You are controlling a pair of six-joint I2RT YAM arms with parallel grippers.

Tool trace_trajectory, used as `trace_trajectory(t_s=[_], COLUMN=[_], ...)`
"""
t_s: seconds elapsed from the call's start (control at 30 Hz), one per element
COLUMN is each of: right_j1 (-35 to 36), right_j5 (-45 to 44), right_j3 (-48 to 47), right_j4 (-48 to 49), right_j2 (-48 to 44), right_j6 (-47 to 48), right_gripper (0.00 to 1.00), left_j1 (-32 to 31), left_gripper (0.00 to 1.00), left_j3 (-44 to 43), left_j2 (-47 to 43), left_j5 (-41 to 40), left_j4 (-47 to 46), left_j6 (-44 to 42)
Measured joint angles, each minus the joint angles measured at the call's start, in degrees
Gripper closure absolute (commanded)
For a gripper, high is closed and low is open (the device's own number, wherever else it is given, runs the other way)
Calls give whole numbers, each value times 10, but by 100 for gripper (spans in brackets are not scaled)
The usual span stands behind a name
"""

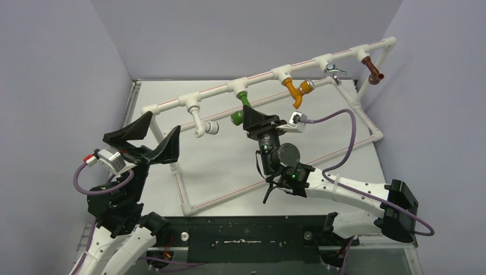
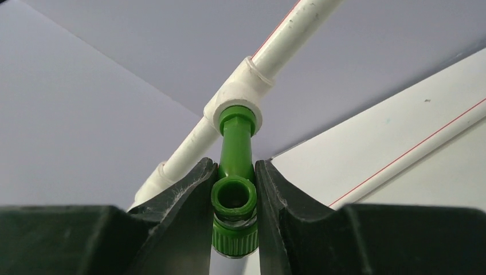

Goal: Install the water faucets

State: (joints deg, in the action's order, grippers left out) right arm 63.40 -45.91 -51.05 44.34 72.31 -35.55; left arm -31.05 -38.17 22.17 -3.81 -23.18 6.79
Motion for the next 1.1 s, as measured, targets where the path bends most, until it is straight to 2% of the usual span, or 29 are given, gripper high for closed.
trace_trajectory(t_s=[0.2,0.4,0.7,0.83,0.97,1.1], right_j1=[-11,-29,-48,-50,-51,-65], right_j5=[-13,10,47,53,58,52], right_j3=[-30,-39,-39,-39,-39,-38], right_j4=[-121,-181,-201,-204,-213,-233], right_j2=[-11,-15,-15,-15,-20,-28], right_j6=[-208,-362,-446,-450,-453,-449], right_gripper=[100,100,100,82,51,30], left_j1=[0,0,0,0,-2,-5], left_gripper=[6,6,6,6,6,6], left_j3=[0,0,0,0,0,3], left_j2=[0,0,0,0,0,0], left_j5=[0,0,0,1,6,9], left_j4=[0,0,0,0,0,-2], left_j6=[0,0,0,0,0,0])
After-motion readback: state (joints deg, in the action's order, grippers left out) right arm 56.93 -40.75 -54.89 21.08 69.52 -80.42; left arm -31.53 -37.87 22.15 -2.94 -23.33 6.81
